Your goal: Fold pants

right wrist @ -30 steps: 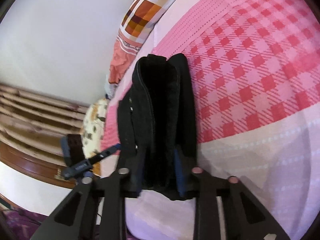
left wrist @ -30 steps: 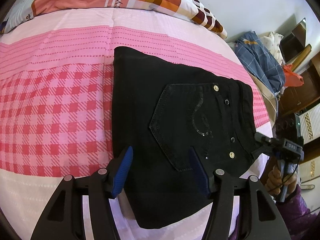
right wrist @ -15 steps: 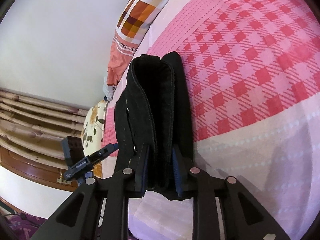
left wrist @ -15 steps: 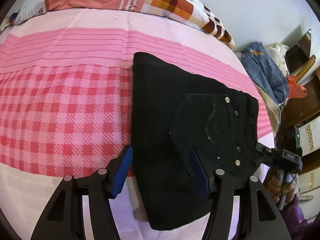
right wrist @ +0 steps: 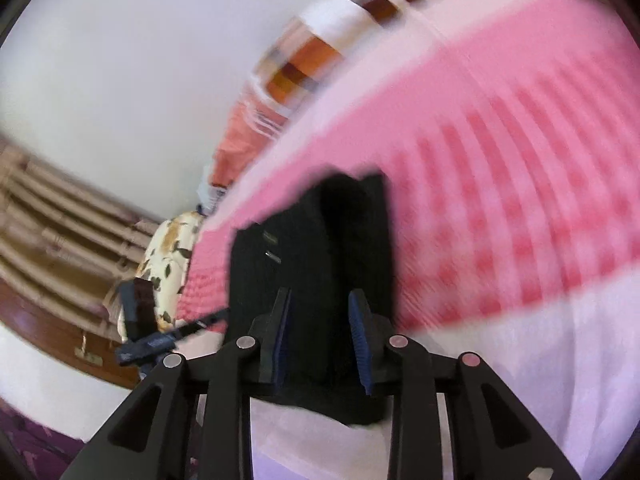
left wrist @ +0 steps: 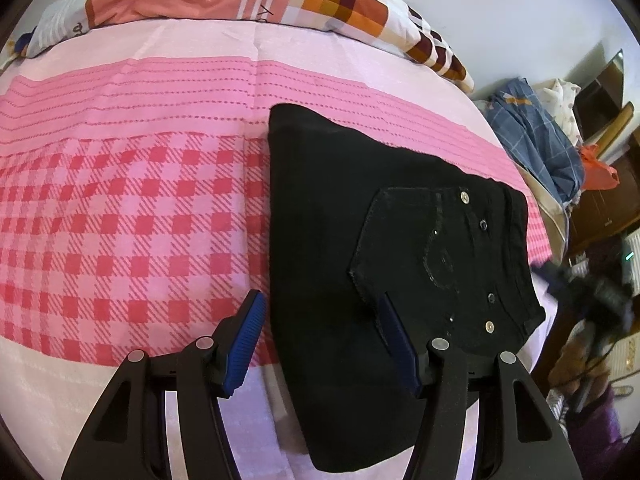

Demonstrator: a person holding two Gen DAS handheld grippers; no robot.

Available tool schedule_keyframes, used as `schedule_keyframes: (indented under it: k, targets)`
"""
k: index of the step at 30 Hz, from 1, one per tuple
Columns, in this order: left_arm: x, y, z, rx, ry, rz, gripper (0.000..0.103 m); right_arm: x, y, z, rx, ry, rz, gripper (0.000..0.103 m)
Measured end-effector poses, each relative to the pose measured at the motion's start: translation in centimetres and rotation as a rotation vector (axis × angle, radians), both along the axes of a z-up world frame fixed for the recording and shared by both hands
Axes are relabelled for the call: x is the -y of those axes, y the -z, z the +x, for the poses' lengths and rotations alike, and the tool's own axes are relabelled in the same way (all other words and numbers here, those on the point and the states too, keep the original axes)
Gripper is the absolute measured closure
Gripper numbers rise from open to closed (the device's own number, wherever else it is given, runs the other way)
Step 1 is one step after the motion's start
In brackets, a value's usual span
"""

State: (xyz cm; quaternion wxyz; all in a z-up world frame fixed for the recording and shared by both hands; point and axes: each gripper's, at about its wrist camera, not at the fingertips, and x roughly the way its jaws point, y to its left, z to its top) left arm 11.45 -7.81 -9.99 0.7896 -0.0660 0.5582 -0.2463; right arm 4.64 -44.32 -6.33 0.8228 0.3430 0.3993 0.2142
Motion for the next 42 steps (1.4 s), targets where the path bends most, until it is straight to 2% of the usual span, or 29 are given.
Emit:
schedule_keyframes:
  k: [3, 7, 10, 14, 15, 17, 19, 21, 23, 30, 32, 35, 40, 42]
  targets:
    - [0.4, 0.3, -0.4, 0.004, 0.011, 0.008, 0.043, -3.6, -3.3, 3.5, 0.062, -0.131, -0.052, 0.075]
    - [0.3, 0.5, -0.8, 0.012, 0.010, -0.007, 0.042, -9.2, -4.3, 9.3, 0.076, -0.294, -0.164, 0.075]
    - [-0.1, 1.1, -1.1, -0.009, 0.008, -0.035, 0.042, -14.0, -3.7, 14.2, 0.048, -0.409, -0.245, 0.075]
    - [-0.5, 1.5, -2.0, 0.004, 0.013, -0.059, 0.040, -18.7, -2.1, 18.1, 0.003, -0.520, -0.303, 0.071]
    - [-0.6, 1.5, -2.2, 0.008, 0.014, -0.063, 0.040, -19.8, -1.6, 18.8, -0.011, -0.541, -0.317, 0.068]
    - [-0.7, 1.5, -2.4, 0.018, 0.015, -0.068, 0.039, -21.8, -0.5, 19.8, -0.036, -0.582, -0.345, 0.068]
    - [-0.8, 1.7, -2.8, 0.025, 0.016, -0.078, 0.038, -24.2, 0.8, 20.7, -0.065, -0.621, -0.434, 0.066]
    - [-0.9, 1.8, -3.5, 0.033, 0.020, -0.085, 0.036, -25.3, 1.6, 21.2, -0.073, -0.629, -0.504, 0.066]
    - [-1.0, 2.0, -4.1, 0.035, 0.026, -0.090, 0.034, -25.6, 2.3, 21.8, -0.084, -0.626, -0.533, 0.066]
    - [-0.9, 2.4, -4.4, 0.034, 0.037, -0.125, 0.028, -24.0, 3.3, 23.2, -0.096, -0.583, -0.488, 0.066]
    - [-0.8, 2.4, -4.5, 0.041, 0.044, -0.125, 0.026, -23.3, 3.8, 23.8, -0.123, -0.573, -0.415, 0.064]
    - [-0.4, 2.4, -4.2, 0.044, 0.052, -0.117, 0.025, -23.5, 3.8, 23.8, -0.109, -0.575, -0.422, 0.063]
    - [-0.2, 2.4, -3.8, 0.038, 0.053, -0.133, 0.024, -21.7, 3.9, 24.9, -0.151, -0.560, -0.326, 0.057]
    - [-0.4, 2.5, -3.7, 0.034, 0.047, -0.147, 0.024, -20.7, 3.7, 25.3, -0.157, -0.519, -0.319, 0.056]
